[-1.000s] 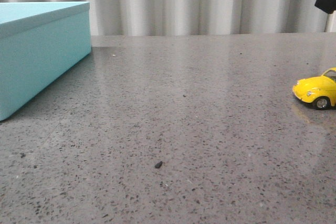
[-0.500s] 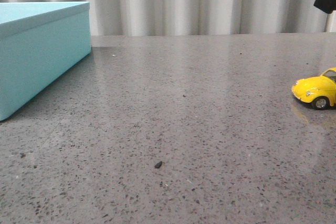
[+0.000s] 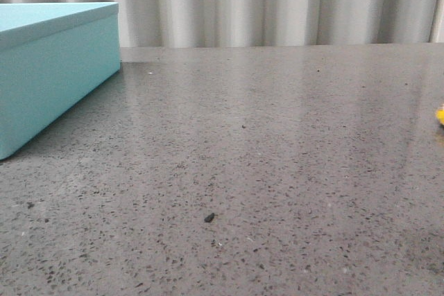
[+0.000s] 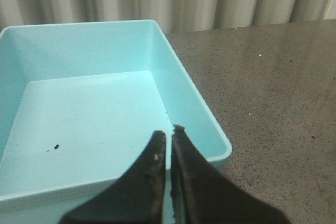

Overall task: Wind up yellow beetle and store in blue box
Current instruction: 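Lift the right gripper off the car, letting it roll toward the blue box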

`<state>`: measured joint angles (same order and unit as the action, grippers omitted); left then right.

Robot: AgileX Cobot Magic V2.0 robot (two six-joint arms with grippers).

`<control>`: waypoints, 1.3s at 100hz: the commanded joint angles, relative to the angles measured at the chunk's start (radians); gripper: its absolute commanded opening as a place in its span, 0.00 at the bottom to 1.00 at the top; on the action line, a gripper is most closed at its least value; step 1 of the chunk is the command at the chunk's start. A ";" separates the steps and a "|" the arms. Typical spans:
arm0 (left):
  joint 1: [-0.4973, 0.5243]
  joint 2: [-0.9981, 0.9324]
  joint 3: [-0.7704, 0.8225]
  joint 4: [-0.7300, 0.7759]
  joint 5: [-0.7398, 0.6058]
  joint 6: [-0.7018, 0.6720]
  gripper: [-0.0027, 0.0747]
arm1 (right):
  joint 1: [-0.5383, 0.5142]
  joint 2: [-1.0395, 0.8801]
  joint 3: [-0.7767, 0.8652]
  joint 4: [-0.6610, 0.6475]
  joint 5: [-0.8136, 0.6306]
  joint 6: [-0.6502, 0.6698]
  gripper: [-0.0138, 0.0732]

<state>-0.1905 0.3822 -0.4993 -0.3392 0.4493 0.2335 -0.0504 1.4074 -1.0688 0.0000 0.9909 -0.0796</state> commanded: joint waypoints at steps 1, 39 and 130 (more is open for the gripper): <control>-0.005 0.016 -0.039 -0.019 -0.067 -0.004 0.01 | -0.017 0.004 -0.002 -0.059 0.004 0.010 0.10; -0.005 0.016 -0.039 -0.021 -0.067 -0.004 0.01 | 0.064 -0.172 -0.161 -0.026 -0.036 -0.015 0.10; -0.036 0.175 -0.136 -0.239 -0.041 0.386 0.56 | 0.212 -0.902 0.102 -0.039 -0.310 -0.106 0.10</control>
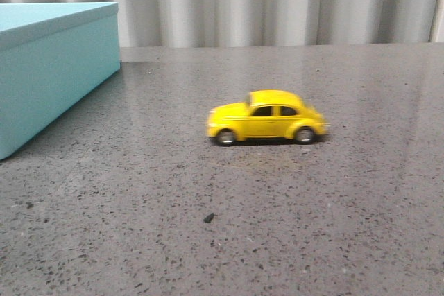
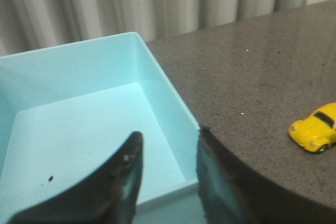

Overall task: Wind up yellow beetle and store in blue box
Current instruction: 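Lift the right gripper off the car, letting it roll toward the blue box, then lower the left gripper onto the yellow car and close on it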

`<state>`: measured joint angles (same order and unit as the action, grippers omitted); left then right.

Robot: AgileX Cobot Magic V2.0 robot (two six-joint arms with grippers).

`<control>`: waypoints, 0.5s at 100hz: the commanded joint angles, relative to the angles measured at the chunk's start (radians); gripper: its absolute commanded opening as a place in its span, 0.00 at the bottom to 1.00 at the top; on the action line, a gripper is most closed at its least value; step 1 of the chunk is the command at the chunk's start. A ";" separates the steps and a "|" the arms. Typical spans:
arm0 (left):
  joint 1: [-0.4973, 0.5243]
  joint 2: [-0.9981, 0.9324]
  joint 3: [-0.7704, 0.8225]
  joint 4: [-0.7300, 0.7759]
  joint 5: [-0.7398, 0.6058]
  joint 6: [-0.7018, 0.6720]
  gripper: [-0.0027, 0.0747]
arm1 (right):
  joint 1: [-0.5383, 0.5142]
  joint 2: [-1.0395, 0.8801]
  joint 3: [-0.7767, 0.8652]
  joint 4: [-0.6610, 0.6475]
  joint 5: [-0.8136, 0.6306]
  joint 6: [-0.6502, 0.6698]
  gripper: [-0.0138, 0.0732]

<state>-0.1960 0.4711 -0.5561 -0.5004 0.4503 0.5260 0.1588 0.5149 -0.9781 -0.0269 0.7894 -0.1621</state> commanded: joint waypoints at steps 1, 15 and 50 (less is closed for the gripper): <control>-0.035 0.094 -0.090 -0.078 -0.037 0.096 0.57 | 0.003 -0.012 0.016 -0.012 -0.109 -0.024 0.10; -0.127 0.273 -0.232 -0.042 0.047 0.098 0.55 | 0.003 -0.012 0.038 -0.012 -0.139 -0.024 0.10; -0.341 0.723 -0.740 0.216 0.330 0.098 0.50 | 0.036 -0.010 0.042 -0.015 -0.155 -0.024 0.10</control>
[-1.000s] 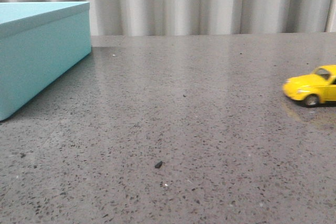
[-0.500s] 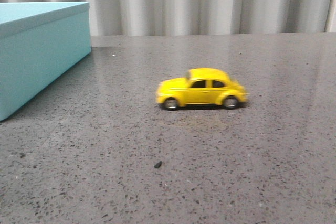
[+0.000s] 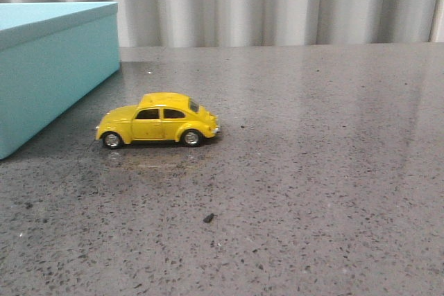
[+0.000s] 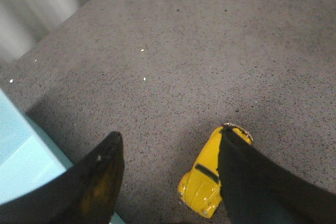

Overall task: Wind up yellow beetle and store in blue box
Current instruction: 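Lower the left gripper onto the yellow car and close on it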

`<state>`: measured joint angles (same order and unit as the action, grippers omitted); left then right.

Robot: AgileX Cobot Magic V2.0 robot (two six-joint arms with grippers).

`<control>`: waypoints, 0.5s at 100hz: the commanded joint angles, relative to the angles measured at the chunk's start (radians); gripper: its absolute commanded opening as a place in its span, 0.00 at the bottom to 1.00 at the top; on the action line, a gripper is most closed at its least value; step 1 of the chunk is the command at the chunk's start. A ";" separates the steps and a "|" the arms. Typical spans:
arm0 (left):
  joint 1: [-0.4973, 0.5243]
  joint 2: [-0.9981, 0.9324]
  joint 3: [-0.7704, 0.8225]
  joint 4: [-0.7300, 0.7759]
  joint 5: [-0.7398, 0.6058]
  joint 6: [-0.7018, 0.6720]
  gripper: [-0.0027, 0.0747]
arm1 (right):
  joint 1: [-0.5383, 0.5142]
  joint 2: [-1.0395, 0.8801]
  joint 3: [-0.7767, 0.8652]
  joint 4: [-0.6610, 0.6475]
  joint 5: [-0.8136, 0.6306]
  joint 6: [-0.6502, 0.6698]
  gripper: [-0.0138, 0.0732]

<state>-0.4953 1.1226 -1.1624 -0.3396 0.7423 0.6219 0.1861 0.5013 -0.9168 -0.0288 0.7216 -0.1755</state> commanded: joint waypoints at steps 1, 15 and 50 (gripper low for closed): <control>-0.047 0.087 -0.142 0.060 0.044 0.002 0.50 | 0.009 0.003 -0.019 -0.013 -0.087 -0.010 0.10; -0.085 0.207 -0.234 0.152 0.119 0.044 0.50 | 0.011 0.003 -0.019 -0.013 -0.087 -0.010 0.10; -0.152 0.356 -0.234 0.150 0.238 0.320 0.53 | 0.026 0.003 -0.019 -0.015 -0.078 -0.010 0.10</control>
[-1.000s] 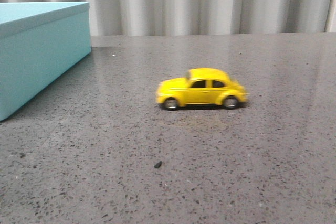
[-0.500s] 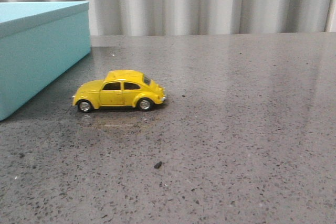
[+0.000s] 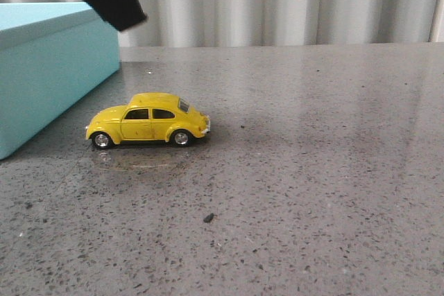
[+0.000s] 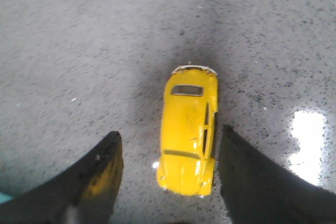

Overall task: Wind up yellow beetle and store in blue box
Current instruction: 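Lower the left gripper onto the yellow car and close on it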

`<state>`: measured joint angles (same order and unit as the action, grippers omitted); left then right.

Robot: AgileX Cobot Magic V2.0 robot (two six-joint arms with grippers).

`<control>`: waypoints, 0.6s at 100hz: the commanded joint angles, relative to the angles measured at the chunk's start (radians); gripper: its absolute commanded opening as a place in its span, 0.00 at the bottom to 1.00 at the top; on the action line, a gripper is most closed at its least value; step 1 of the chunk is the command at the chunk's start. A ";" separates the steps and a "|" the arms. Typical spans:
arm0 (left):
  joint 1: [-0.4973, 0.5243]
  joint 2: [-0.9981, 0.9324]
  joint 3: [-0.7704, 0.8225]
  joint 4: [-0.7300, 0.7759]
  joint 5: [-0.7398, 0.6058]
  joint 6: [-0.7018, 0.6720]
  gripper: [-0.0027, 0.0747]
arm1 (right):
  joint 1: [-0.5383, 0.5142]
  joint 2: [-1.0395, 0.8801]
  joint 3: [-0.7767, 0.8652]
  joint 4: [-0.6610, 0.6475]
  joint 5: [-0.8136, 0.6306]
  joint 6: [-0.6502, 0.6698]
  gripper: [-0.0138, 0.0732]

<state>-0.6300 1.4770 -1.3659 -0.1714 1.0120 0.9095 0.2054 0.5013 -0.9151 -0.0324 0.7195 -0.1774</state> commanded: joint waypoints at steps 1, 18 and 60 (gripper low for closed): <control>-0.020 0.005 -0.030 -0.018 -0.033 0.036 0.53 | 0.010 0.003 -0.021 -0.011 -0.076 -0.008 0.10; -0.024 0.072 -0.030 -0.018 -0.043 0.070 0.64 | 0.015 0.003 -0.021 -0.013 -0.076 -0.008 0.10; -0.019 0.167 -0.028 -0.045 -0.093 0.070 0.63 | 0.015 0.003 -0.016 -0.014 -0.063 -0.008 0.10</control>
<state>-0.6493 1.6698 -1.3659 -0.1840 0.9616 0.9783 0.2177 0.5013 -0.9086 -0.0343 0.7253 -0.1774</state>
